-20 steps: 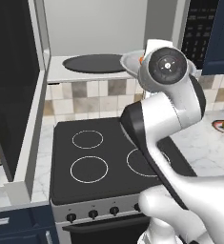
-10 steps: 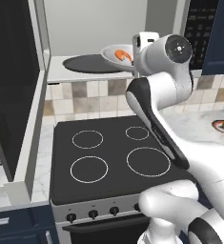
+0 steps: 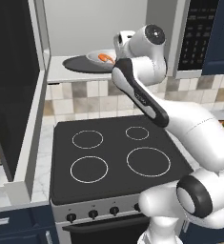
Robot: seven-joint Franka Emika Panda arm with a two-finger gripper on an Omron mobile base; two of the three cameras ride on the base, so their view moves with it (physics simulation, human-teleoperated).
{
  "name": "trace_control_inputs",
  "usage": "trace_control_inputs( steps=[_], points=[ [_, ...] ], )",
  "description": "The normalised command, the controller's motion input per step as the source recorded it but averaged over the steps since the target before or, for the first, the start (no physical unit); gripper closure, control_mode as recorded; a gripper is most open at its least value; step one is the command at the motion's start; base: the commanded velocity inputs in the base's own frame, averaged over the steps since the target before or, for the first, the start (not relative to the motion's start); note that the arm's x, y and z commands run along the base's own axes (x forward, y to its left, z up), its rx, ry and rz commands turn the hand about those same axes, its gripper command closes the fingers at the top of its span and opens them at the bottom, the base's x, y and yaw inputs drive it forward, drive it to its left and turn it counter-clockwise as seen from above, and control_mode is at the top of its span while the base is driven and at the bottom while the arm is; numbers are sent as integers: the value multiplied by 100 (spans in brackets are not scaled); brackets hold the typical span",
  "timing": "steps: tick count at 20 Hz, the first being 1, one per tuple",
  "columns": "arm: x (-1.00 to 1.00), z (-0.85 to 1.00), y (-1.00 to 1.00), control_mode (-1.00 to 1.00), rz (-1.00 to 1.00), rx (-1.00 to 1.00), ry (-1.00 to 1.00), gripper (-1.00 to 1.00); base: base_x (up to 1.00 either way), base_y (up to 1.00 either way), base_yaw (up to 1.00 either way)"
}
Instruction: Remove the pear from the bowl and place it on the small plate. Then place the bowl with only the shrimp in the microwave, close the door, and press the start button to microwave the shrimp.
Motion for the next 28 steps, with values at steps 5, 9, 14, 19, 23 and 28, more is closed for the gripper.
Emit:
trace_control_inputs(
  steps=[5, 9, 14, 19, 23, 28],
  points=[
    [79, -10, 18, -100, 8, -7, 20, 100, 0, 0, 0],
    [45, -17, 18, -100, 8, -9, 13, 100, 0, 0, 0],
    [-6, 0, 14, -100, 6, -11, -2, -100, 0, 0, 0],
    [-36, 1, 0, -100, 4, -10, -11, -100, 0, 0, 0],
    [-83, -15, 15, -100, 0, -10, -8, -100, 0, 0, 0],
    [-100, -82, 19, -100, 0, -23, -5, -100, 0, 0, 0]
  ],
)
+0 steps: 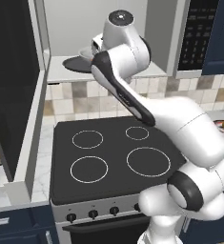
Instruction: Remove the pear from the bowl and place it on the small plate. Then place the bowl with only the shrimp in the microwave, close the door, and press the start button to microwave the shrimp.
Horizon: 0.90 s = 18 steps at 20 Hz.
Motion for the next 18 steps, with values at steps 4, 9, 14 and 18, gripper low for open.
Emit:
trace_control_inputs(
  steps=[4, 9, 14, 18],
  points=[
    [-60, -85, 9, -100, 0, -29, 0, -100, 0, 0, 0],
    [-4, -81, 0, -100, 0, -34, 0, -100, 0, 0, 0],
    [0, -32, 0, -100, -10, -34, 0, -100, 0, 0, 0],
    [0, 0, 1, -100, -10, -22, -1, -100, 0, 0, 0]
  ],
)
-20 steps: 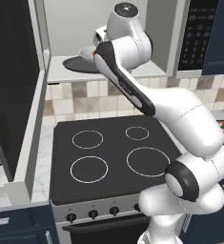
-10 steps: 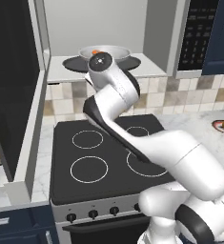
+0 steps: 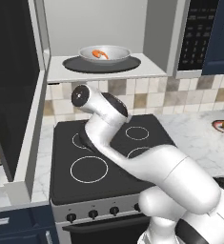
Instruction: Remove the pear from the bowl and place it on the small plate. Then place the bowl with only the shrimp in the microwave, close the door, and press the start button to microwave the shrimp.
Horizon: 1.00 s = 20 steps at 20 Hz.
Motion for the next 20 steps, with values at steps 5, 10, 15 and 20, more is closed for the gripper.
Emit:
trace_control_inputs(
  steps=[5, 10, 15, 20],
  points=[
    [0, -3, 29, -100, -8, -25, 0, -100, 0, 0, 0],
    [0, -39, 27, -100, 0, -31, -4, -100, 0, 0, 0],
    [13, -28, 4, -100, -1, -21, 9, -100, 0, 0, 0],
    [-15, -27, 46, -100, 0, -34, -7, -100, 0, 0, 0]
  ],
)
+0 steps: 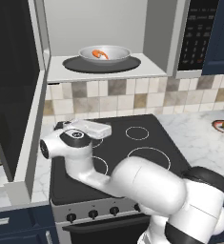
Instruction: Remove the pear from the bowl and place it on the small plate. Then place the bowl with only the shrimp in the microwave, close the door, and press the start button to microwave the shrimp.
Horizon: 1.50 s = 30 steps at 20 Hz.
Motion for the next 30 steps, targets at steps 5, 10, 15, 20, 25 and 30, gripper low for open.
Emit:
trace_control_inputs(
  steps=[5, 10, 15, 20, 25, 30],
  points=[
    [-41, -8, 62, -100, 1, -31, -10, -100, 0, 0, 0],
    [-40, 0, 81, -100, 5, -28, -14, -100, 0, 0, 0],
    [-24, 0, 82, -100, 6, -26, -18, -100, 0, 0, 0],
    [-6, 0, 85, -100, 8, -23, -24, -100, 0, 0, 0],
    [-5, 13, 72, -100, 12, -18, -33, -100, 0, 0, 0],
    [-2, 30, 32, -100, 28, 2, -24, -100, 0, 0, 0]
  ],
)
